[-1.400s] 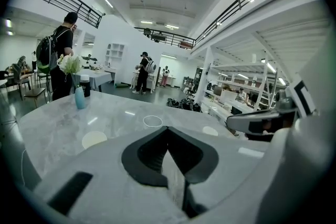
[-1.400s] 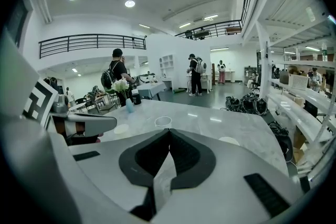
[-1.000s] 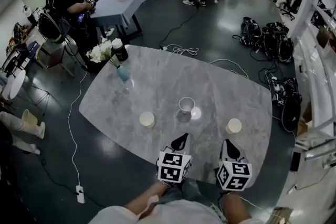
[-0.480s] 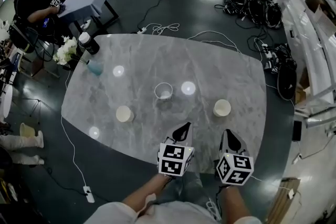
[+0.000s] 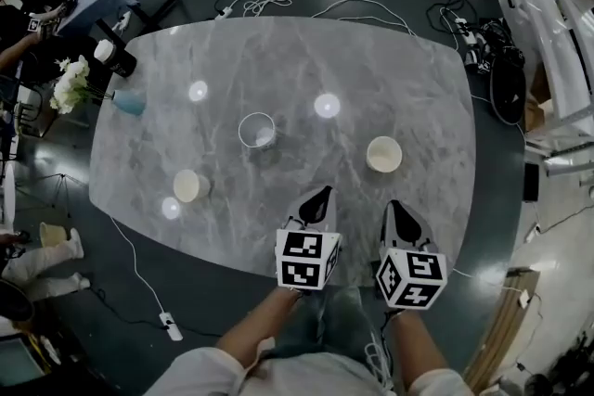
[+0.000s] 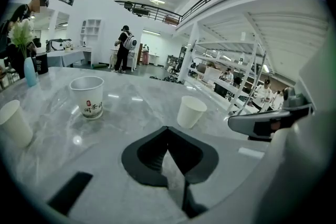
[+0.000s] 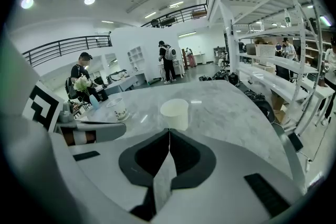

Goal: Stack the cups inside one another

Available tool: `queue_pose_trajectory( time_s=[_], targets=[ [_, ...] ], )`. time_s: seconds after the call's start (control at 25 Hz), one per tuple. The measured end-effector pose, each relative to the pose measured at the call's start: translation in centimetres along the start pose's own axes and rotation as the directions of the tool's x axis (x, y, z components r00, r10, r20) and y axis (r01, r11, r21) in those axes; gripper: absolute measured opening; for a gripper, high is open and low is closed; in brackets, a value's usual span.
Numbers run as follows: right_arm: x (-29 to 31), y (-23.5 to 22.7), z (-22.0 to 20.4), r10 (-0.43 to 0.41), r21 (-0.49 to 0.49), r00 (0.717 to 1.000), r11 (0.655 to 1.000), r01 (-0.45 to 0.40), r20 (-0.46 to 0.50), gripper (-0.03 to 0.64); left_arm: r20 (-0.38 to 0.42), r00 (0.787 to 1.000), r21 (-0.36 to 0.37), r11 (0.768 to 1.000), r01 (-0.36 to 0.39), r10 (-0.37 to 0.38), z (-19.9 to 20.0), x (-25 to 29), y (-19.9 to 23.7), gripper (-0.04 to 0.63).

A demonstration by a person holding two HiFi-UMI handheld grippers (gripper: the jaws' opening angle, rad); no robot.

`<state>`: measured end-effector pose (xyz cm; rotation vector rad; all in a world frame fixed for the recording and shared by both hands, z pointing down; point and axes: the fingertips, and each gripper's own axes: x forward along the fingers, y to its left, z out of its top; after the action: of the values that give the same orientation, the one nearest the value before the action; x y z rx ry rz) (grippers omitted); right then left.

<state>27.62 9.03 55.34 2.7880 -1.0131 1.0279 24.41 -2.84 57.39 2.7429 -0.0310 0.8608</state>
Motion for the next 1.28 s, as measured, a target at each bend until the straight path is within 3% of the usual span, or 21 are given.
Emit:
queue_pose_trajectory(
  time_s=[0.6,0.72,1.28],
  targets=[
    [2.8,-1.3,-0.3,0.02,0.021,1.0,1.0,-0.02,-0.005,0.015,-0.027,1.0,-0.02,1.0,-0.016,0.015,-0.6,2.4,0.5,-0.005],
    [3.5,-1.2,-0.2,0.028,0.02,1.0,0.999,-0.028,-0.009,0.064,-0.029,0.999,-0.017,1.0,-0.02,0.019,-0.6,2.5,0.8,-0.005],
    [6.6,-1.3,0.3,0.035,-0.016,0.999,0.999,-0.035,-0.029,0.176,-0.04,0.998,-0.021,0.998,-0.052,0.051,-0.9,2.9,2.1,-0.005]
  ],
)
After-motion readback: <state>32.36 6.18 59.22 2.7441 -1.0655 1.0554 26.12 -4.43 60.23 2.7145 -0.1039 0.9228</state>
